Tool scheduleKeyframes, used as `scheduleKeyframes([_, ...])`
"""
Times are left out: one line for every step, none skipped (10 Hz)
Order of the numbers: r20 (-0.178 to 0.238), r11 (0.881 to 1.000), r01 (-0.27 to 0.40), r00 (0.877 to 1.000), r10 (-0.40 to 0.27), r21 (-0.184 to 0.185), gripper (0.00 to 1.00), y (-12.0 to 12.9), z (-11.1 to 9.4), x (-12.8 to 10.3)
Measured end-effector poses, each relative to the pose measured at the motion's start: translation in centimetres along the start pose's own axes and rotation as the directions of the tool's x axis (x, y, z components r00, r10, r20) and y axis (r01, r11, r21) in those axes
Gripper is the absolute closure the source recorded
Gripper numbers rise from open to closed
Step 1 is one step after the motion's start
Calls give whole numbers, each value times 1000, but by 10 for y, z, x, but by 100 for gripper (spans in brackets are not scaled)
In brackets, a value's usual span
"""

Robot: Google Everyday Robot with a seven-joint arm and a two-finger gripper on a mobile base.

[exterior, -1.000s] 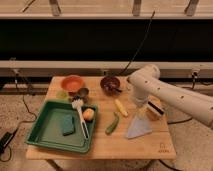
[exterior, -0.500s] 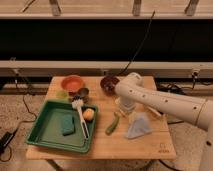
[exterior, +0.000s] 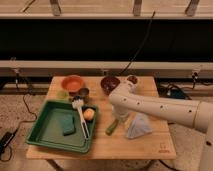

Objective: Place pepper in tray

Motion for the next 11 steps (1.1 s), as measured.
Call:
scheduleKeyframes([8, 1000, 24, 1000, -24, -5, 34, -2, 6, -7])
scheduleKeyframes([9, 999, 44, 999, -43, -7, 34, -5, 10, -12])
scheduleKeyframes([15, 998, 56, 998, -56, -9, 34, -8, 15, -15])
scheduleKeyframes([19, 998, 63, 998, -63, -13, 34, -9, 19, -17])
scheduleKeyframes([22, 998, 68, 997, -68, -17, 34, -10, 23, -18])
scheduleKeyframes([25, 997, 73, 997, -72, -20, 34, -13, 26, -18])
scheduleKeyframes([28, 997, 77, 997, -77, -25, 36, -15, 30, -19])
scheduleKeyframes([31, 996, 80, 996, -79, -30, 45, -16, 36, -19])
scheduleKeyframes([36, 996, 82, 996, -81, -33, 55, -17, 39, -18])
scheduleKeyframes([41, 996, 84, 996, -82, -32, 64, -17, 40, -18])
scheduleKeyframes([50, 996, 85, 995, -83, -30, 76, -15, 40, -19])
